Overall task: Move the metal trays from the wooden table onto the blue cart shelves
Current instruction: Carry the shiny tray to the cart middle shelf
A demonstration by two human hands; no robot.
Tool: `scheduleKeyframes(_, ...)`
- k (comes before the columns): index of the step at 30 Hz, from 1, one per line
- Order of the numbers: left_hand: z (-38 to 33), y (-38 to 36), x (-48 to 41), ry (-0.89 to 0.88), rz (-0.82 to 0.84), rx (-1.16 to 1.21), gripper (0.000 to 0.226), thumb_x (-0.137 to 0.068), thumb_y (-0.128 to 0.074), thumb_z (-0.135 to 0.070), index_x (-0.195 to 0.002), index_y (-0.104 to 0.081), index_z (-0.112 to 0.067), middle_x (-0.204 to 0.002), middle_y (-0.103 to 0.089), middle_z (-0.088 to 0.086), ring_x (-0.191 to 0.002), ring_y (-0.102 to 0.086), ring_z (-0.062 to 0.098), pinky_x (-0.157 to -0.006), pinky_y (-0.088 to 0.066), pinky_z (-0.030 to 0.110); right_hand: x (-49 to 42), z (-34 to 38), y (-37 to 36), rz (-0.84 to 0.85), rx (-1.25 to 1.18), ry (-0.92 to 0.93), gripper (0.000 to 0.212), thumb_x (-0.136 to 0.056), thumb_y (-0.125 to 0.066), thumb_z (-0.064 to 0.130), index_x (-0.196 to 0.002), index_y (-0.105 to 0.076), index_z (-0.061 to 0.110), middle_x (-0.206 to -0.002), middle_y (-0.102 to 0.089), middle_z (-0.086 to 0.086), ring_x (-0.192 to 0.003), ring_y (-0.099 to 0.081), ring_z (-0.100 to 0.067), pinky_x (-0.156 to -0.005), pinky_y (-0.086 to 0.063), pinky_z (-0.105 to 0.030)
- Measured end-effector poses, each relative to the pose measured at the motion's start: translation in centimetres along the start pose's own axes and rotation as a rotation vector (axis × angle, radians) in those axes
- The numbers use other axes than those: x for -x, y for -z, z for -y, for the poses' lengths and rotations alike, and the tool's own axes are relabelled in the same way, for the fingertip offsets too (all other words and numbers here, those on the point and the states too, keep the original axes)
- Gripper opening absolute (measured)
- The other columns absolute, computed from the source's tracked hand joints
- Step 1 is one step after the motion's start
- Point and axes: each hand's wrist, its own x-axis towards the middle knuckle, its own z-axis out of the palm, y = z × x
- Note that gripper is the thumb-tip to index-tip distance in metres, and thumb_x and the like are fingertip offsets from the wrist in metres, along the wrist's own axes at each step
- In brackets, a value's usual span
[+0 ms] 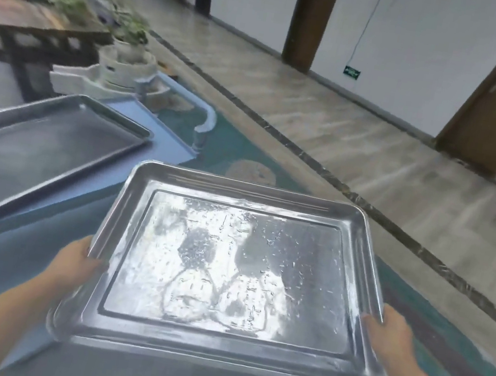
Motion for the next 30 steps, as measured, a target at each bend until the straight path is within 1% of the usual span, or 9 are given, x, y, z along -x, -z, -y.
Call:
scheduleKeyframes(3, 2.5, 2.3, 1.0, 0.073, -0.083, -0.005, 0.018, -0.072, -0.072, -0.014, -0.082, -0.063, -0.027, -0.077, -0.070, -0.002, -0.069, -0.065, 0.017, -0.058, -0.046, 0.030, -2.5, 3.7, -3.1, 0.069, 0.017, 0.097, 0.003, -0.088, -0.064, 0.013, -0.090, -0.065, 0.012, -0.079, -0.066, -0.010, -0.071, -0.061, -0.028, -0.061, -0.044, -0.034)
scheduleKeyframes(6, 4.5, 3.9, 2.7, 0.154, -0.162, 0.000, 0.020, -0.074, -0.072, -0.011, -0.080, -0.062, -0.027, -0.075, -0.070, -0.001, -0.069, -0.065, 0.018, -0.058, -0.045, 0.030, -4.7, 7.1, -6.1, 0.157, -0.002, 0.177, 0.003, -0.090, -0.063, 0.013, -0.092, -0.065, 0.013, -0.073, -0.064, -0.004, -0.065, -0.058, -0.018, -0.054, -0.038, -0.028)
scheduleKeyframes(7, 5.0, 4.2, 3.4, 0.185, -0.189, 0.008, 0.019, -0.074, -0.072, -0.011, -0.080, -0.062, -0.027, -0.074, -0.069, -0.002, -0.070, -0.066, 0.019, -0.058, -0.046, 0.031, -5.5, 8.1, -7.0, 0.184, 0.004, 0.208, 0.001, -0.090, -0.063, 0.013, -0.090, -0.064, 0.013, -0.072, -0.064, -0.002, -0.065, -0.057, -0.017, -0.054, -0.038, -0.028)
scheduleKeyframes(11, 6.6, 4.9, 6.8, 0.306, -0.302, 0.041, 0.018, -0.075, -0.071, -0.013, -0.081, -0.062, -0.028, -0.071, -0.069, -0.002, -0.065, -0.065, 0.017, -0.053, -0.045, 0.027, -8.8, 12.4, -10.7, 0.312, 0.048, 0.334, 0.005, -0.090, -0.062, 0.015, -0.085, -0.062, 0.012, -0.073, -0.064, -0.004, -0.067, -0.059, -0.021, -0.060, -0.044, -0.035)
scheduleKeyframes(15, 7.2, 5.0, 10.1, 0.412, -0.403, 0.036, 0.023, -0.077, -0.073, -0.014, -0.093, -0.063, -0.026, -0.076, -0.068, -0.004, -0.067, -0.063, 0.014, -0.055, -0.044, 0.028, -11.2, 16.5, -14.1, 0.438, 0.056, 0.419, 0.004, -0.088, -0.063, 0.015, -0.085, -0.062, 0.014, -0.075, -0.065, -0.005, -0.073, -0.061, -0.025, -0.070, -0.050, -0.039)
scheduleKeyframes(19, 7.4, 4.2, 13.8, 0.531, -0.496, 0.022, 0.024, -0.075, -0.075, -0.013, -0.096, -0.064, -0.020, -0.078, -0.066, -0.002, -0.069, -0.061, 0.014, -0.058, -0.044, 0.031, -12.4, 18.9, -17.4, 0.541, 0.062, 0.499, 0.008, -0.088, -0.063, 0.015, -0.081, -0.061, 0.017, -0.073, -0.065, -0.003, -0.068, -0.060, -0.018, -0.059, -0.044, -0.032)
scheduleKeyframes(24, 8.6, 2.1, 17.0, 0.631, -0.577, 0.015, 0.023, -0.077, -0.075, -0.010, -0.095, -0.063, -0.017, -0.067, -0.058, -0.010, -0.059, -0.054, 0.003, -0.050, -0.034, 0.016, -12.1, 19.9, -21.3, 0.616, 0.146, 0.568, 0.009, -0.089, -0.062, 0.016, -0.080, -0.060, 0.017, -0.071, -0.062, 0.000, -0.064, -0.056, -0.013, -0.053, -0.037, -0.028)
scheduleKeyframes(27, 11.6, 1.2, 16.8, 0.707, -0.541, 0.131, 0.027, -0.078, -0.073, -0.003, -0.102, -0.061, -0.011, -0.075, -0.062, 0.000, -0.066, -0.058, 0.010, -0.054, -0.039, 0.021, -11.6, 20.2, -23.7, 0.668, 0.200, 0.563, 0.010, -0.089, -0.061, 0.016, -0.080, -0.060, 0.012, -0.073, -0.063, -0.005, -0.068, -0.058, -0.020, -0.059, -0.042, -0.033)
scheduleKeyframes(30, 14.8, 1.3, 15.6, 0.751, -0.537, 0.152, 0.026, -0.076, -0.075, -0.002, -0.094, -0.061, -0.014, -0.070, -0.061, -0.002, -0.062, -0.057, 0.011, -0.052, -0.040, 0.022, -10.9, 20.9, -26.1, 0.690, 0.271, 0.533, 0.013, -0.088, -0.061, 0.018, -0.082, -0.060, 0.006, -0.076, -0.064, -0.010, -0.071, -0.059, -0.026, -0.063, -0.045, -0.035)
